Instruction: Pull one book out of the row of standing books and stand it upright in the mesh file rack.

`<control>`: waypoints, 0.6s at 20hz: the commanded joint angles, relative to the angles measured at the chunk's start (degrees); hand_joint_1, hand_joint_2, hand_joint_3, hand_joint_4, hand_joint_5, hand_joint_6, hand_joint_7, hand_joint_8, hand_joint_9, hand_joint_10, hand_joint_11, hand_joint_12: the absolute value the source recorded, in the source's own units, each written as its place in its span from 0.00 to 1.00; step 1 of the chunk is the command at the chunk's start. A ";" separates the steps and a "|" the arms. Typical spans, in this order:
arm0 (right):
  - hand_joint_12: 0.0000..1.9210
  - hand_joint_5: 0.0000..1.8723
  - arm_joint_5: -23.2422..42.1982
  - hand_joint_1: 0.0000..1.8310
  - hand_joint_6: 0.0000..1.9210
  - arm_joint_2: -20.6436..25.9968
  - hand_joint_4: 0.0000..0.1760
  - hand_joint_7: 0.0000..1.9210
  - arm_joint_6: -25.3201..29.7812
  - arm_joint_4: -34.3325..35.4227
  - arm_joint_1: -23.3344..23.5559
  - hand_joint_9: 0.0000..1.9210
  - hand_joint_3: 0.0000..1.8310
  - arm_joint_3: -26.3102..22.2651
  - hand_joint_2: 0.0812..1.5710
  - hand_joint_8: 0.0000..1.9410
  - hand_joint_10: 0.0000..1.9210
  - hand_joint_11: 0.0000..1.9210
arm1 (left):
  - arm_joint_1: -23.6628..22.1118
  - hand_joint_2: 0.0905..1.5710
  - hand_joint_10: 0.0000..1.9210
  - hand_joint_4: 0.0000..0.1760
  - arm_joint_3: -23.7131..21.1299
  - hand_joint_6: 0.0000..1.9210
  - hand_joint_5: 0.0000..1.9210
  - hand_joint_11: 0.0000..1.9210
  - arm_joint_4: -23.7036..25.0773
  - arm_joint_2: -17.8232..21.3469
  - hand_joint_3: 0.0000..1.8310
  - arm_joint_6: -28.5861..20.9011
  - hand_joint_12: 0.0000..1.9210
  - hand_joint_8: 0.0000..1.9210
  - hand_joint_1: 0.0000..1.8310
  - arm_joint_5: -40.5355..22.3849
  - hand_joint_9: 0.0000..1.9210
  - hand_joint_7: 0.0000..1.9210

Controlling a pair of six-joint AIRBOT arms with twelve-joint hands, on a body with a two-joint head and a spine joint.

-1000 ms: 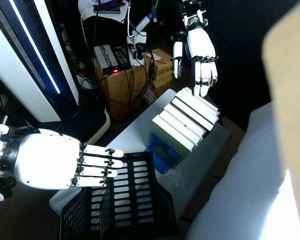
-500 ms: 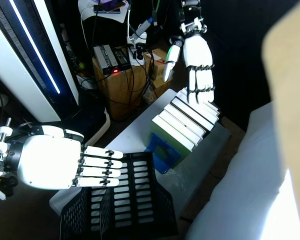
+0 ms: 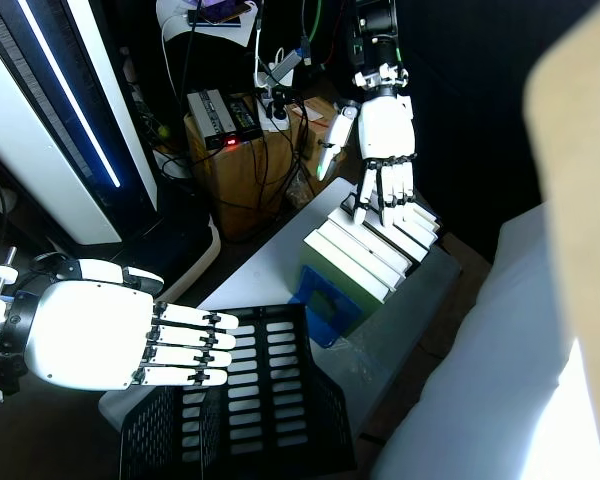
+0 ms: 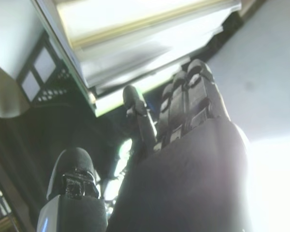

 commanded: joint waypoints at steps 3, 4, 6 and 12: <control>0.00 0.00 5.79 0.17 0.00 0.30 0.00 0.00 0.15 1.28 -0.11 0.00 0.01 0.10 0.85 0.00 0.00 0.00 | -0.69 0.76 0.00 0.23 0.58 0.01 0.26 0.00 0.61 -0.64 0.00 0.09 0.00 0.00 0.03 -2.59 0.00 0.00; 0.00 0.00 5.82 0.16 0.00 0.30 0.00 0.00 0.15 1.41 -0.24 0.00 0.01 0.09 0.85 0.00 0.00 0.00 | -0.93 0.76 0.00 0.28 0.58 0.01 0.26 0.00 1.38 -0.93 0.00 0.16 0.00 0.00 0.03 -2.08 0.00 0.00; 0.00 0.00 5.89 0.16 0.00 0.30 0.00 0.00 0.15 1.60 -0.35 0.00 0.01 0.05 0.85 0.00 0.00 0.00 | -1.44 0.76 0.00 0.25 0.17 0.02 0.29 0.00 3.45 -1.00 0.00 0.22 0.00 0.00 0.05 -1.28 0.00 0.00; 0.00 0.00 6.38 0.16 0.00 0.04 0.00 0.00 0.15 2.22 -0.83 0.00 0.00 -0.03 0.85 0.00 0.00 0.00 | -2.34 0.73 0.00 0.16 -4.40 0.02 0.41 0.00 11.30 1.54 0.00 2.26 0.00 0.00 0.00 0.76 0.00 0.04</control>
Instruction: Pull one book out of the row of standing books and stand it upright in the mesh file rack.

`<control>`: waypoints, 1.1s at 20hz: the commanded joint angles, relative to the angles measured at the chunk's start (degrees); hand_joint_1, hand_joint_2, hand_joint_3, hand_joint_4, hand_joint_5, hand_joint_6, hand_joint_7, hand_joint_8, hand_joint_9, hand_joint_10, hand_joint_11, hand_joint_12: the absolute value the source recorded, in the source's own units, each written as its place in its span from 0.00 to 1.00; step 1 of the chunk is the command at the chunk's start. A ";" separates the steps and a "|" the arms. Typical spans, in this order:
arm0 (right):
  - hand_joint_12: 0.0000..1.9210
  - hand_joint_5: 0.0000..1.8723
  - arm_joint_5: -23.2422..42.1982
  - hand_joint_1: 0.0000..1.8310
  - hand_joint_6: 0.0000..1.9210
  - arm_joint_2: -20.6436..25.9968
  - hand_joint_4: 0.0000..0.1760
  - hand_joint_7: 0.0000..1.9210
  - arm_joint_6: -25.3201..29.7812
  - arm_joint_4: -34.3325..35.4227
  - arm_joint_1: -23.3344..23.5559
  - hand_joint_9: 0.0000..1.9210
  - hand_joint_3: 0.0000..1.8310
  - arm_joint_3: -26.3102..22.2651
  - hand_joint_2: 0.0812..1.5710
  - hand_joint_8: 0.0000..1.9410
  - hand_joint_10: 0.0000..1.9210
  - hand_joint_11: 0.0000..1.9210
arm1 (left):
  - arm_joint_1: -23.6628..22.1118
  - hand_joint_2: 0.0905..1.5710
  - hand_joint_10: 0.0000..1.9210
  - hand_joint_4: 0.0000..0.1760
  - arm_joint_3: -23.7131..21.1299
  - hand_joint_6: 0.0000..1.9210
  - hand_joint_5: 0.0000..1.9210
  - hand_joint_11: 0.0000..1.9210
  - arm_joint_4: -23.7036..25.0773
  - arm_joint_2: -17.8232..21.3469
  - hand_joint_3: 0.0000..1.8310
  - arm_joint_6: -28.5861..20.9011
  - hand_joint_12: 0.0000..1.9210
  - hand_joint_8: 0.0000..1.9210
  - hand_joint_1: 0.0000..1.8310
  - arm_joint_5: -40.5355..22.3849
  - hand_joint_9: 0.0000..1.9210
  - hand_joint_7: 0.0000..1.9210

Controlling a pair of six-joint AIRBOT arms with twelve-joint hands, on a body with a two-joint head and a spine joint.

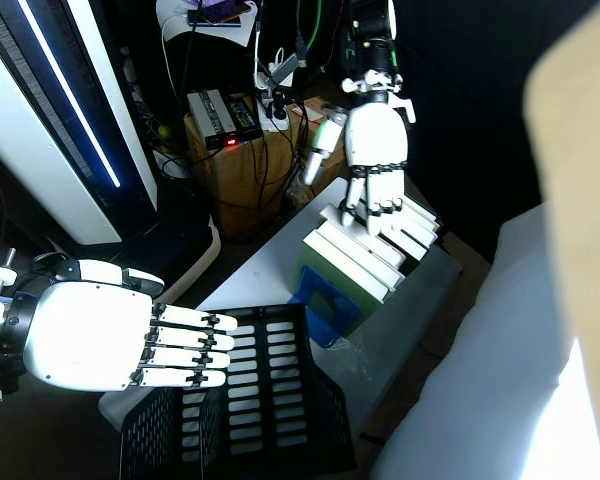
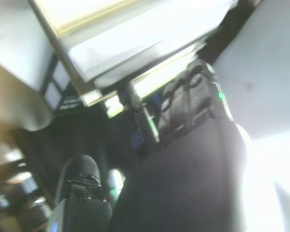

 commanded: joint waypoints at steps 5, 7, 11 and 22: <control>0.00 0.00 6.16 0.16 0.00 0.56 0.00 0.00 0.15 1.72 -0.52 0.00 0.00 -0.14 0.84 0.00 0.00 0.00 | 2.51 0.73 0.00 0.04 -3.48 0.01 0.42 0.00 0.44 2.46 0.00 0.40 0.00 0.00 0.02 -4.67 0.00 0.04; 0.00 0.00 6.29 0.15 0.00 0.56 0.00 0.00 0.15 2.06 -0.76 0.00 0.00 -0.18 0.84 0.00 0.00 0.00 | 3.91 0.73 0.00 0.09 -4.82 0.00 0.39 0.00 0.42 3.07 0.00 0.43 0.00 0.00 0.00 -5.90 0.00 0.02; 0.00 0.00 6.65 0.16 0.00 0.56 0.00 0.00 0.15 2.74 -1.39 0.00 0.00 -0.29 0.85 0.00 0.00 0.00 | 6.43 0.72 0.00 0.02 -7.10 0.01 0.40 0.00 -0.62 4.00 0.00 1.14 0.00 0.00 0.01 -7.70 0.00 0.02; 0.00 0.00 6.70 0.16 0.00 0.56 0.00 0.00 0.15 4.22 -2.64 0.00 0.00 -0.52 0.84 0.00 0.00 0.00 | 12.40 0.73 0.00 0.00 -12.52 0.01 0.36 0.00 -3.67 6.59 0.00 2.61 0.00 0.00 0.00 -13.28 0.00 0.00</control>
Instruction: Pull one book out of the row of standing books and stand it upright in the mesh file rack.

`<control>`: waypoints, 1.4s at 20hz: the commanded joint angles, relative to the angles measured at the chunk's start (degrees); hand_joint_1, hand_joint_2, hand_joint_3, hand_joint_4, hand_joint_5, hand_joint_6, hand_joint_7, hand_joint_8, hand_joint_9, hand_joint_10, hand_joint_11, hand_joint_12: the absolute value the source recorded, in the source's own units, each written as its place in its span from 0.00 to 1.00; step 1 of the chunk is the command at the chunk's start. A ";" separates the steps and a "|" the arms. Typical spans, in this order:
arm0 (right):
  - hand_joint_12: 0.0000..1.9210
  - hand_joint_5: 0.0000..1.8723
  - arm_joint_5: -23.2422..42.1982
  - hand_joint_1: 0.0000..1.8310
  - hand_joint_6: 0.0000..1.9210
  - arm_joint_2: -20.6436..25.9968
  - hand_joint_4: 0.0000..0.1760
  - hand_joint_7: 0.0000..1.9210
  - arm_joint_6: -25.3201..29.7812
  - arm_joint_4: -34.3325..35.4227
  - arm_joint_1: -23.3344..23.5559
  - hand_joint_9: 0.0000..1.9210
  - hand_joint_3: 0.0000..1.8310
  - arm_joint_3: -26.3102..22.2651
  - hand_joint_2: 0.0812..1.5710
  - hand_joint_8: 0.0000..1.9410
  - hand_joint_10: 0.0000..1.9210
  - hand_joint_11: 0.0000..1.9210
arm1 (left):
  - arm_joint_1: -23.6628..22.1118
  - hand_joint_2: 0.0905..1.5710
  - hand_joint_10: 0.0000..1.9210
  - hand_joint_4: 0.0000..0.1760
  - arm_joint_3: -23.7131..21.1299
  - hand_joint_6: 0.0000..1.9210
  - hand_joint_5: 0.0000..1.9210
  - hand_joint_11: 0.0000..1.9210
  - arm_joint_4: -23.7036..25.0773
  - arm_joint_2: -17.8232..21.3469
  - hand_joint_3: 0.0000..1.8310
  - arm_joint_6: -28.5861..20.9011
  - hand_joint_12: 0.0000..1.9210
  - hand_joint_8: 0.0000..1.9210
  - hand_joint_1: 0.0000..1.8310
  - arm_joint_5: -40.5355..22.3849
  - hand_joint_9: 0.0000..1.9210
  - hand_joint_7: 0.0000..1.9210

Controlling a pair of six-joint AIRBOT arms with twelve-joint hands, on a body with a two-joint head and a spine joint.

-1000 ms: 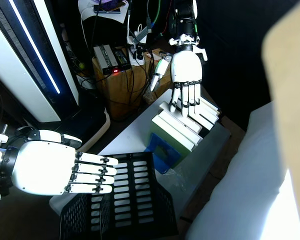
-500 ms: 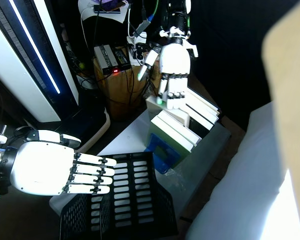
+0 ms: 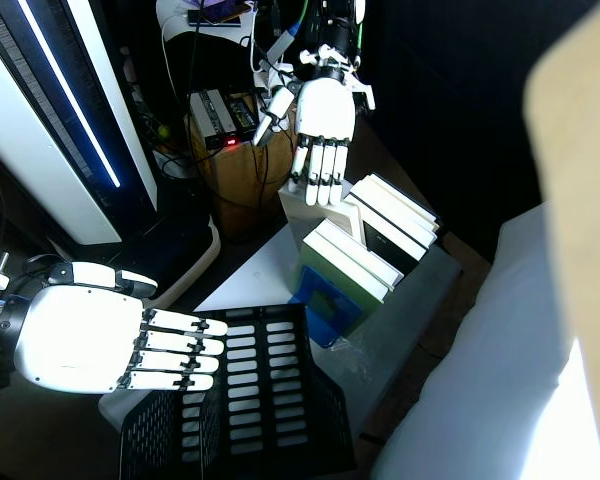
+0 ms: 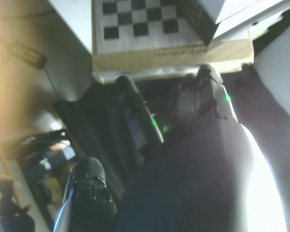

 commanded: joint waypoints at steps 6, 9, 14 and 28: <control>0.00 0.00 5.76 0.16 0.00 0.56 0.00 0.00 0.20 1.32 -0.29 0.00 0.00 -0.02 0.83 0.00 0.00 0.00 | 2.93 0.73 0.00 0.00 -0.87 0.01 0.38 0.00 -0.64 -0.62 0.00 -3.16 0.00 0.01 0.03 -3.96 0.00 0.02; 0.00 0.00 5.76 0.16 0.00 0.56 0.00 0.00 0.20 1.48 -0.44 0.00 0.00 -0.03 0.84 0.00 0.00 0.00 | 4.54 0.73 0.00 0.00 -1.36 0.01 0.37 0.00 -1.02 -0.60 0.00 -4.65 0.00 0.00 0.00 -5.17 0.00 0.02; 0.00 0.00 5.76 0.17 0.00 0.56 0.00 0.00 0.20 1.94 -0.69 0.00 0.00 -0.06 0.84 0.00 0.00 0.00 | 5.78 0.81 0.00 0.00 -2.87 0.00 0.27 0.00 -4.63 1.69 0.02 -4.44 0.00 0.00 0.00 -11.49 0.00 0.01; 0.00 0.00 4.50 0.30 0.00 1.62 0.00 0.00 0.19 -7.71 4.60 0.00 0.00 -1.90 0.76 0.00 0.00 0.00 | 14.82 0.90 0.00 0.22 -3.33 0.00 0.00 0.00 -42.18 7.52 0.00 9.52 0.00 0.00 0.15 -36.57 0.00 0.00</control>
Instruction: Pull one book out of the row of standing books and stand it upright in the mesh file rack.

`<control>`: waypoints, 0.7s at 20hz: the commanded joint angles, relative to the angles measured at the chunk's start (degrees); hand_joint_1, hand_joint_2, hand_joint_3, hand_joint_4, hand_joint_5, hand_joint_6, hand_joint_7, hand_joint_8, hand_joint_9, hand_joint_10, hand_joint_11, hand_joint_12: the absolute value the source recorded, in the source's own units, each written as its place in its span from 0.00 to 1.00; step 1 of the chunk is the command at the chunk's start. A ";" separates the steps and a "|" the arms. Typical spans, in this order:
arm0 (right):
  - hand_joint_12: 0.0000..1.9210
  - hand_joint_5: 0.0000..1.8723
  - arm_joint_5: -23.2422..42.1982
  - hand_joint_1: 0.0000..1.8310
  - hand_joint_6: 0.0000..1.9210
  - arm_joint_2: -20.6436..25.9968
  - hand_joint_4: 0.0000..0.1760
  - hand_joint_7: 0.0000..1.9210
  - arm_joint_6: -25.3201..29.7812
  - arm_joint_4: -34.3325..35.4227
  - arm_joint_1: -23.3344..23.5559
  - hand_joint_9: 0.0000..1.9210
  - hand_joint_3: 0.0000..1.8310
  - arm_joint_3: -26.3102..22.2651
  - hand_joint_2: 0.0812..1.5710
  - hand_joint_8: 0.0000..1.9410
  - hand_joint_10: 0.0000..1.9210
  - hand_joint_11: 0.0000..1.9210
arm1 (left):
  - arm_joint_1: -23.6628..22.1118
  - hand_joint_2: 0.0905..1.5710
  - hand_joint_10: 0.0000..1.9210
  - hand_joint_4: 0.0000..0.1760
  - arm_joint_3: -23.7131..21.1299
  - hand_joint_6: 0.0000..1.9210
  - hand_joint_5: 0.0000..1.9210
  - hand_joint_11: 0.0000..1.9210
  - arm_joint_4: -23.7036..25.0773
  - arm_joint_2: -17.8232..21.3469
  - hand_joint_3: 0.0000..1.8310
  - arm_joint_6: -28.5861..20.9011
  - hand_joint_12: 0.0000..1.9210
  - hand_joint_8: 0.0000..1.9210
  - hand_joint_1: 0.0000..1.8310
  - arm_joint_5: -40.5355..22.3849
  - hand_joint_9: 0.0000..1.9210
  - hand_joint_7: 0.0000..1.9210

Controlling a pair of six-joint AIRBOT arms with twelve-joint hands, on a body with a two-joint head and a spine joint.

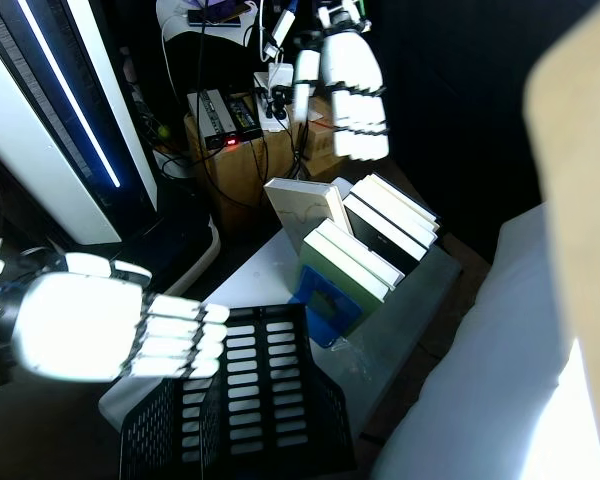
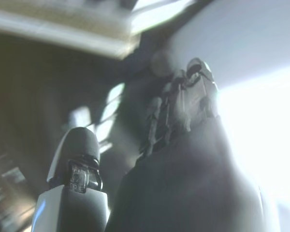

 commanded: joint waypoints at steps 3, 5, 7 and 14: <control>0.00 0.00 1.29 0.32 0.00 -0.58 0.00 0.00 0.22 -4.76 4.01 0.00 0.00 0.13 0.74 0.00 0.00 0.00 | 1.84 0.87 0.00 0.04 2.00 0.00 0.00 0.00 -8.35 -0.16 0.00 -0.10 0.00 0.00 0.19 -10.53 0.00 0.00; 0.00 0.00 -2.28 0.33 0.00 -1.93 0.00 0.00 0.78 -10.89 8.11 0.00 0.00 0.53 0.73 0.00 0.00 0.00 | 2.98 0.86 0.00 0.00 3.39 0.00 0.00 0.00 -12.90 -0.68 0.00 -0.10 0.00 0.00 0.19 -10.22 0.00 0.00; 0.00 0.00 -5.42 0.32 0.00 -3.96 0.00 0.00 3.29 -17.96 12.19 0.00 0.00 1.41 0.70 0.00 0.00 0.00 | 4.42 0.86 0.00 0.00 4.46 0.00 0.01 0.00 -16.26 -1.11 0.00 -0.10 0.00 0.00 0.21 -10.60 0.00 0.00; 0.00 0.00 -11.95 0.36 0.00 -12.84 0.00 0.00 27.24 -55.36 25.07 0.00 0.00 5.64 0.65 0.00 0.00 0.00 | 9.54 0.84 0.00 0.06 5.13 0.00 0.02 0.00 -25.84 -1.32 0.00 -1.91 0.00 0.00 0.25 -11.73 0.00 0.00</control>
